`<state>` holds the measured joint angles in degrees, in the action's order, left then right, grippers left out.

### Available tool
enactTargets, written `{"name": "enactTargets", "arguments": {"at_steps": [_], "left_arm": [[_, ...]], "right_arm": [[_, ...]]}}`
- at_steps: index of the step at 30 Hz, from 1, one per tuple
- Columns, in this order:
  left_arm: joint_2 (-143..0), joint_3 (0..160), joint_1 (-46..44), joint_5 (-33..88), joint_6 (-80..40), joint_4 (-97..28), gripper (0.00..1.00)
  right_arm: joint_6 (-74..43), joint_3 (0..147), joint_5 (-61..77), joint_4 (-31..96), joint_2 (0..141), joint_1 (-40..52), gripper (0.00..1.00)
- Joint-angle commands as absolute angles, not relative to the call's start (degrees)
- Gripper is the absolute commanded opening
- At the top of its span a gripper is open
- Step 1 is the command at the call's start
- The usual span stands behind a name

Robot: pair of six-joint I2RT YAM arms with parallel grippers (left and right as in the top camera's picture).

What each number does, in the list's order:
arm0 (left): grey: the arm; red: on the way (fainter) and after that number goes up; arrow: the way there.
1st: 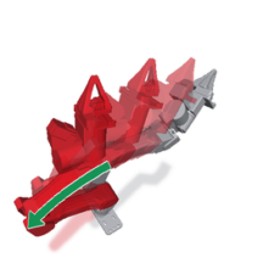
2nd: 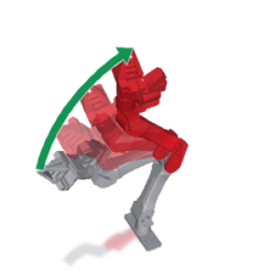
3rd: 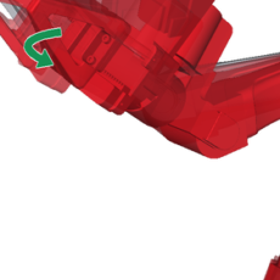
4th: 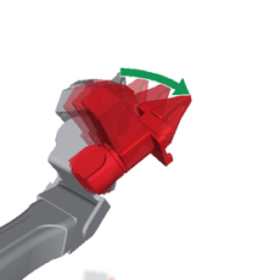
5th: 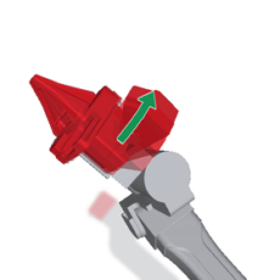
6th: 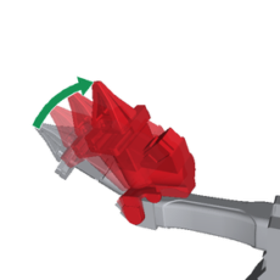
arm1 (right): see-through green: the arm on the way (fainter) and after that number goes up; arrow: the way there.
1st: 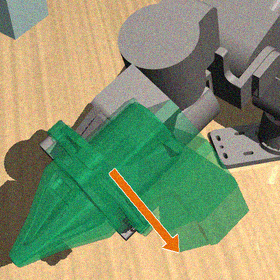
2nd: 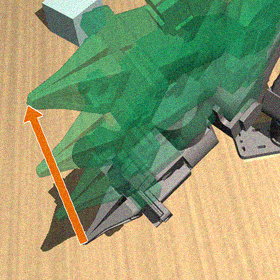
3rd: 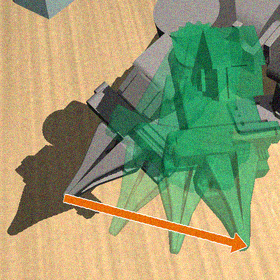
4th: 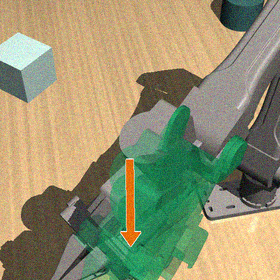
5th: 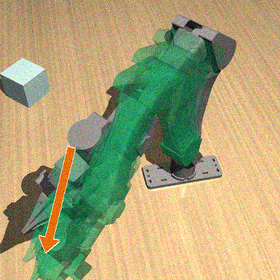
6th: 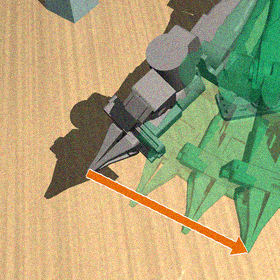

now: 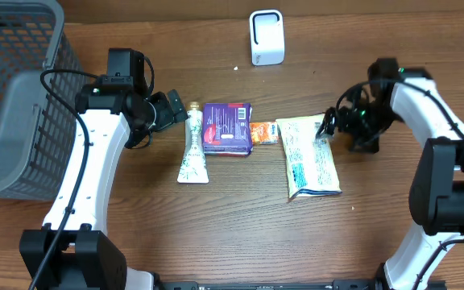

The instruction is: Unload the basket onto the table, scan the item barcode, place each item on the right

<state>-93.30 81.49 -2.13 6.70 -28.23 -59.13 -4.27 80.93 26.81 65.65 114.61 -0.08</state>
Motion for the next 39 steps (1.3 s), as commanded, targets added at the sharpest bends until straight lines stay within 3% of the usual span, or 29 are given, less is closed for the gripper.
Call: {"name": "enactTargets", "arguments": {"at_steps": [1, 8, 12, 16, 17, 20, 21, 39], "left_arm": [[-93.6, 82.5, -2.0, 7.1, -27.0, -58.9, 0.99], [-93.6, 82.5, -2.0, 7.1, -27.0, -58.7, 1.00], [-93.7, 82.5, -2.0, 7.1, -27.0, -58.5, 1.00], [-93.7, 82.5, -2.0, 7.1, -27.0, -58.5, 1.00], [-93.7, 82.5, -2.0, 7.1, -27.0, -58.5, 1.00], [-93.7, 82.5, -2.0, 7.1, -27.0, -58.5, 1.00], [-93.7, 82.5, -2.0, 7.1, -27.0, -58.5, 1.00], [-93.7, 82.5, -2.0, 7.1, -27.0, -58.6, 1.00]], "right_arm": [[-2.5, 74.8, 34.7, 61.3, 114.1, -0.3, 0.91], [-3.2, 64.6, 34.9, 53.0, 114.1, -0.2, 0.79], [-3.2, 61.6, 34.8, 50.6, 114.1, -0.2, 0.55], [-3.2, 61.3, 34.9, 50.3, 114.1, -0.2, 0.49], [-3.2, 61.3, 34.9, 50.2, 114.1, -0.2, 0.44], [-4.1, 61.4, 34.9, 49.7, 114.1, -0.2, 0.10], [-4.9, 61.4, 34.9, 49.5, 114.1, -0.2, 0.04], [-5.5, 78.5, 36.5, 55.2, 114.1, -0.9, 0.04]]}}
